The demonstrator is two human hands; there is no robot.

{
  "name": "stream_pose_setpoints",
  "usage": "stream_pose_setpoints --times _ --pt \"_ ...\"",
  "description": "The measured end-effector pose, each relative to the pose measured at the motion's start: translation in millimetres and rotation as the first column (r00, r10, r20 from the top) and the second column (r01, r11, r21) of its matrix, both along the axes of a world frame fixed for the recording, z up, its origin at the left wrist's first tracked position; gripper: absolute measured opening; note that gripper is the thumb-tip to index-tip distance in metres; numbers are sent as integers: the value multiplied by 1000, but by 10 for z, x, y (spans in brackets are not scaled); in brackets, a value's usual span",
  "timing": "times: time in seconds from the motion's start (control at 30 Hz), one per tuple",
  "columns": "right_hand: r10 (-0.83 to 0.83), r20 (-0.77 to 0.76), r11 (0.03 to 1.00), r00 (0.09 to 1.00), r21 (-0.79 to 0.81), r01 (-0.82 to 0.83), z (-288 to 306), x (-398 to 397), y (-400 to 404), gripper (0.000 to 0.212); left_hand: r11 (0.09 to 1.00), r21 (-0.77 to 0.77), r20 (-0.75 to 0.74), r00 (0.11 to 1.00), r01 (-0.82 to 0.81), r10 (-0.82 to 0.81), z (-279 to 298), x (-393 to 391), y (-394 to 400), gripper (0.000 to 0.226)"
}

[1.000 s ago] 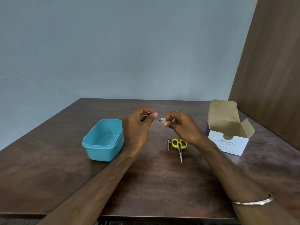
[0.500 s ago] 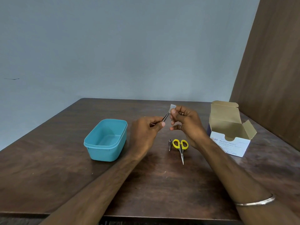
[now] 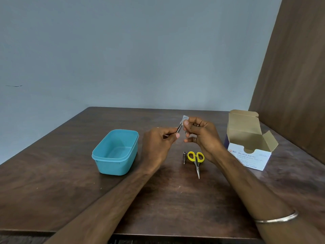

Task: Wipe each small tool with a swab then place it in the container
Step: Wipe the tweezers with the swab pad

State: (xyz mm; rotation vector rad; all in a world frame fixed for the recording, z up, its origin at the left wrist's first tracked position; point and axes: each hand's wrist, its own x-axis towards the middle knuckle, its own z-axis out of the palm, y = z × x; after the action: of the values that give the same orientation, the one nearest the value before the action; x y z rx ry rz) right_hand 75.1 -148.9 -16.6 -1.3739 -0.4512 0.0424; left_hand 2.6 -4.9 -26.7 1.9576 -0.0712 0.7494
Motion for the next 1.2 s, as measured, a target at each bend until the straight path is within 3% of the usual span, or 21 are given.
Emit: stream_pose_setpoints --times 0.23,0.47,0.67,0.77,0.97,1.1,1.2 --pt "17 48 991 999 -133 -10 -19 -27 30 16 1000 4 25 999 -20 20 7 -10 26 24" --pt "-21 4 1000 1000 -17 21 0 -1 -10 8 1000 25 -12 1000 4 -3 -1 3 8 24" --pt "-23 -15 1000 1000 -6 23 -4 21 -16 9 998 57 -12 1000 -20 20 25 -6 3 22" --pt "-35 44 997 998 -73 38 15 16 -38 8 991 120 -6 998 -64 65 36 -24 -11 21" --pt "-113 267 933 957 -303 194 -31 75 -61 6 930 344 -50 987 -129 155 49 -44 -14 22" --pt "-234 268 921 935 -246 301 -51 135 -78 4 940 287 -79 974 -182 213 61 -59 -2 19" --pt "-304 290 896 907 -235 376 -75 173 -105 14 941 258 -60 968 -220 243 89 -83 -16 17"
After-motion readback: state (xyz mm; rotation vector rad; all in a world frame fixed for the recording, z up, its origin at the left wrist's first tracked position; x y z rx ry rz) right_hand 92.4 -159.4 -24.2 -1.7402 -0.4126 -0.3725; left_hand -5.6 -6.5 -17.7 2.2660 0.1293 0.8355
